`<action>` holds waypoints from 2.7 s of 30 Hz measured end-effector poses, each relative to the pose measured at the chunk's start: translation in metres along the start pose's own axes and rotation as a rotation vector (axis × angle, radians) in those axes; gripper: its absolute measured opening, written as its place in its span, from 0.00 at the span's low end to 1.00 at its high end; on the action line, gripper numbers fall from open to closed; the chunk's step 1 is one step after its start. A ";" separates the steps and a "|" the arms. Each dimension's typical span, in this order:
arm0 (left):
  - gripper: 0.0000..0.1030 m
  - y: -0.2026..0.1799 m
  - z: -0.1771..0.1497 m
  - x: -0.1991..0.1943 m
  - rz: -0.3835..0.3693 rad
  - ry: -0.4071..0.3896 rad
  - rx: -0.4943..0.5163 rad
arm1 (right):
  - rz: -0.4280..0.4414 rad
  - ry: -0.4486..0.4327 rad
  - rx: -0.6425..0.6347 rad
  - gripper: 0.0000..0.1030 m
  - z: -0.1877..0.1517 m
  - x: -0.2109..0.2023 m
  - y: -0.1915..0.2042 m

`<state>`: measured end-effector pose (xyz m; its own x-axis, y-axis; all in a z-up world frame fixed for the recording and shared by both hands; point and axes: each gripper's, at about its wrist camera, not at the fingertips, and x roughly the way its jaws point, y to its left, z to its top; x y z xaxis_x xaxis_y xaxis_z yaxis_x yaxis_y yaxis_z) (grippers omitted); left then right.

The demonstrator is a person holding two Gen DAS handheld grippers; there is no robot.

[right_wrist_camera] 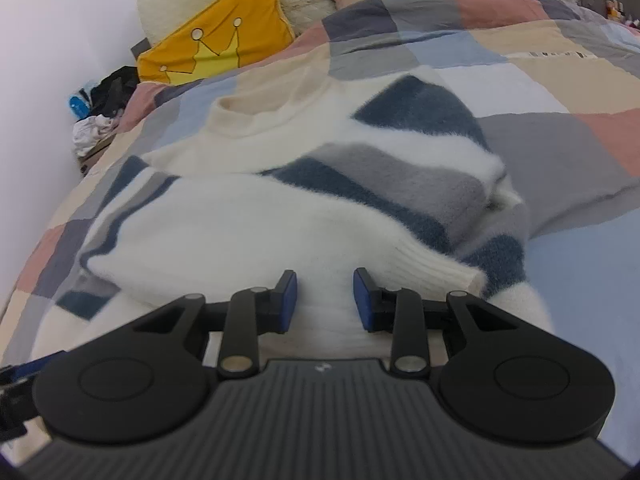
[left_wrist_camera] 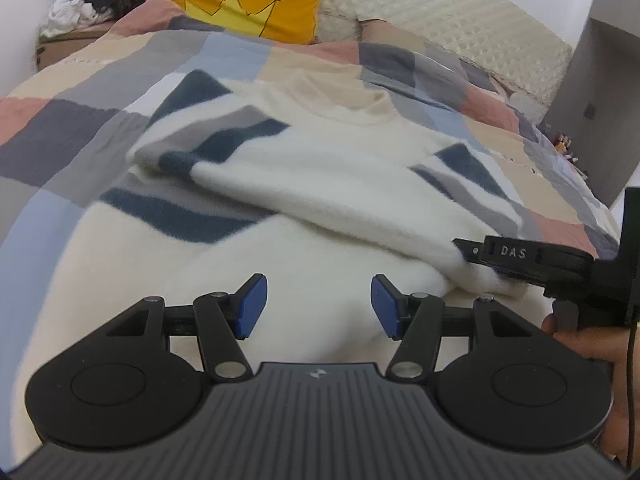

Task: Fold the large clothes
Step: 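Move both open grippers over the sweater hem, then close the left gripper on the hem while the right gripper grasps the hem too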

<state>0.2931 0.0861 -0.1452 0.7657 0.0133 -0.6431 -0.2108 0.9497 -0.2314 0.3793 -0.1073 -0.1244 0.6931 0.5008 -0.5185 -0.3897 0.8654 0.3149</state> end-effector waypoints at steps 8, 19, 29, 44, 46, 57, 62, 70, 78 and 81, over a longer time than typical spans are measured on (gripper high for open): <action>0.64 0.005 0.004 -0.043 -0.023 -0.094 0.025 | 0.041 -0.018 0.115 0.36 -0.002 -0.042 -0.008; 0.66 0.042 0.012 -0.130 -0.071 -0.051 -0.027 | 0.085 -0.057 0.117 0.37 0.019 -0.156 -0.027; 0.66 0.133 0.024 -0.174 -0.058 0.145 -0.274 | 0.218 0.237 0.087 0.39 0.000 -0.199 -0.078; 0.66 0.181 0.010 -0.116 -0.001 0.327 -0.395 | 0.219 0.457 0.047 0.59 -0.018 -0.142 -0.099; 0.66 0.182 0.008 -0.102 -0.002 0.355 -0.401 | 0.218 0.472 0.055 0.59 -0.018 -0.127 -0.100; 0.66 0.200 0.003 -0.034 -0.086 0.422 -0.351 | 0.198 0.482 0.210 0.58 -0.022 -0.063 -0.133; 0.66 0.197 -0.005 -0.013 -0.202 0.484 -0.265 | 0.268 0.490 0.186 0.61 -0.026 -0.059 -0.135; 0.66 0.175 -0.013 -0.011 -0.323 0.589 -0.149 | 0.402 0.673 -0.085 0.61 -0.031 -0.055 -0.089; 0.55 0.141 -0.025 -0.017 -0.262 0.642 -0.059 | 0.558 0.860 -0.267 0.61 -0.050 -0.052 -0.044; 0.49 0.134 -0.030 -0.018 -0.228 0.670 -0.055 | 0.596 0.919 -0.333 0.61 -0.057 -0.048 -0.026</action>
<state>0.2325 0.2042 -0.1867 0.2593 -0.3963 -0.8808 -0.1341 0.8884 -0.4391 0.3211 -0.1526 -0.1528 -0.3079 0.5367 -0.7856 -0.7440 0.3788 0.5504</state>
